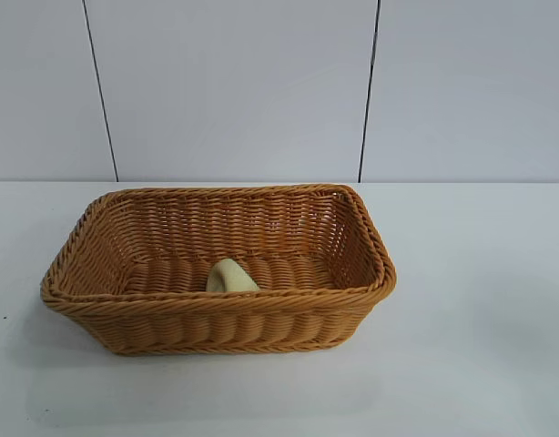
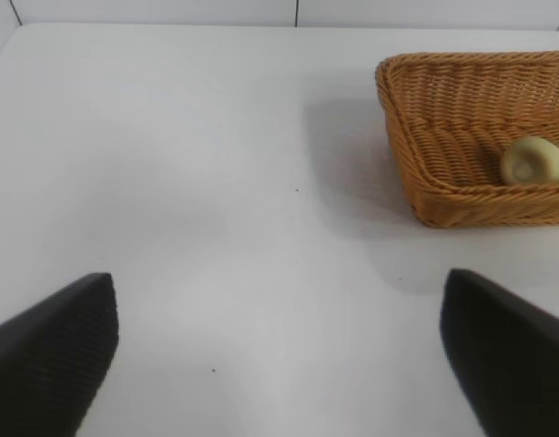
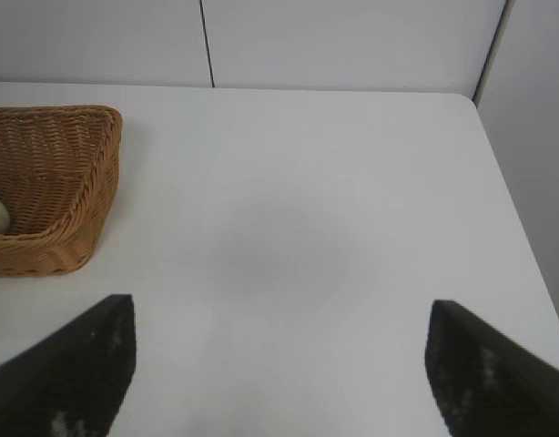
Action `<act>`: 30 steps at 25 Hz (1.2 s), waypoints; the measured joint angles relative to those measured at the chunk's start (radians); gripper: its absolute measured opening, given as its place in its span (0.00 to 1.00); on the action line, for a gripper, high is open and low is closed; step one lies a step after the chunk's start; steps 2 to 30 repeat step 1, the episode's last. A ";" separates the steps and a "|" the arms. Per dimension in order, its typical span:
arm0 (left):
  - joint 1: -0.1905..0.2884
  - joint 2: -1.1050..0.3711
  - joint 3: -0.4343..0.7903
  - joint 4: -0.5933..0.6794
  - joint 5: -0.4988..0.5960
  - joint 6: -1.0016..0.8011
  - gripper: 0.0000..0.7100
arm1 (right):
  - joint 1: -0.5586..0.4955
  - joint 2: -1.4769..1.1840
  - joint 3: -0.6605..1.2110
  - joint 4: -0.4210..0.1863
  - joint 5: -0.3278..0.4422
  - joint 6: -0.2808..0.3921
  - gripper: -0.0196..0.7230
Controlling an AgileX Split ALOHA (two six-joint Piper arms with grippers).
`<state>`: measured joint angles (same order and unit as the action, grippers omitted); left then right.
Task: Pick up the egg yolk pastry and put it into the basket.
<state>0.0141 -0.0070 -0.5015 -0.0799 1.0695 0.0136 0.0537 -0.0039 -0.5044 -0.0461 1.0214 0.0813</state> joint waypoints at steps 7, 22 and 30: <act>0.000 0.000 0.000 0.000 0.000 0.000 0.98 | 0.000 0.000 0.000 -0.001 0.000 0.000 0.87; 0.000 0.000 0.000 0.000 0.000 0.000 0.98 | 0.000 0.000 0.000 -0.001 0.000 0.000 0.87; 0.000 0.000 0.000 0.000 0.000 0.000 0.98 | 0.000 0.000 0.000 -0.001 0.000 0.000 0.87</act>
